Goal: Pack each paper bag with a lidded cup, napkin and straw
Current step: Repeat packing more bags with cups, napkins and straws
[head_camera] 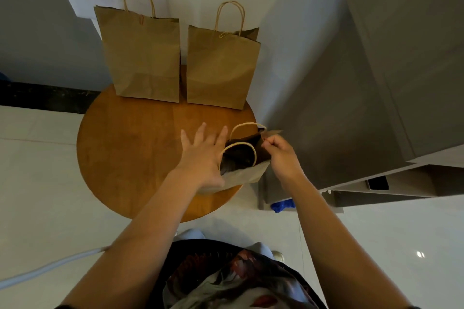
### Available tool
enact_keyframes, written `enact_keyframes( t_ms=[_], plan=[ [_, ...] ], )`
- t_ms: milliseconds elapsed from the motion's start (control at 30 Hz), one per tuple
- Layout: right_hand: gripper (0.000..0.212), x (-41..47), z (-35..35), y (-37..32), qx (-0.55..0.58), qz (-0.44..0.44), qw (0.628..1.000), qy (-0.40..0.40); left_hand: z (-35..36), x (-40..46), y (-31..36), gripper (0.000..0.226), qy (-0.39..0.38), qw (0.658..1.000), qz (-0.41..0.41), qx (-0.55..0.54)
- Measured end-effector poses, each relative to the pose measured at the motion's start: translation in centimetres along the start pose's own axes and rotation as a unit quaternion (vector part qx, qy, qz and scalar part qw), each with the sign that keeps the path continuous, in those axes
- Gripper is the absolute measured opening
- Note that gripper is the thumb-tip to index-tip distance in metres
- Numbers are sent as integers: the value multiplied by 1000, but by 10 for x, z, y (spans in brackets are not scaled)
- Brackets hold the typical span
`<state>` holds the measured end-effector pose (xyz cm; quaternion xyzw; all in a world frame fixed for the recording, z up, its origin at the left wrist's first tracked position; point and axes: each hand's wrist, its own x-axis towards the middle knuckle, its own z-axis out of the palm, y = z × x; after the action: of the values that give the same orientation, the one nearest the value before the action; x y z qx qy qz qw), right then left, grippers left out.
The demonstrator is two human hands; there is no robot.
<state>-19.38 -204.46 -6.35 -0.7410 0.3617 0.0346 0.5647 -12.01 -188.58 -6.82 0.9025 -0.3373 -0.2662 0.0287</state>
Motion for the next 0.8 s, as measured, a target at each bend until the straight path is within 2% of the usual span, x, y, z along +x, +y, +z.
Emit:
enact_keyframes(
  t_ms=[133, 233, 333, 567, 633, 700, 733, 767, 800],
  plan=[
    [20, -3, 0, 3, 2, -10, 1000, -5, 4, 9, 2, 62, 99, 995, 3, -19],
    [19, -7, -2, 3, -4, -14, 1000, -27, 6, 14, 3, 41, 125, 992, -3, -19],
    [20, -11, -1, 5, -17, -29, 999, -30, 5, 20, 1, 35, 143, 990, -11, -11],
    [22, -19, -4, 11, -77, -61, 995, -34, 0, 31, -4, 39, 134, 990, -8, 30],
    [19, -21, -4, 15, -139, -77, 987, -21, 1, 34, -2, 36, 117, 993, 12, -10],
    [16, -28, -2, 22, -245, -172, 951, 76, 4, 36, -1, 33, 98, 990, 12, -96],
    [16, -31, -1, 24, -298, -244, 913, 132, 5, 36, -1, 32, 95, 987, 11, -126],
    [18, -33, 1, 26, -336, -304, 878, 156, 6, 35, -1, 31, 95, 986, 14, -138],
    [21, -35, 2, 24, -372, -331, 858, 128, 7, 35, -1, 30, 98, 985, 20, -141]
  ],
)
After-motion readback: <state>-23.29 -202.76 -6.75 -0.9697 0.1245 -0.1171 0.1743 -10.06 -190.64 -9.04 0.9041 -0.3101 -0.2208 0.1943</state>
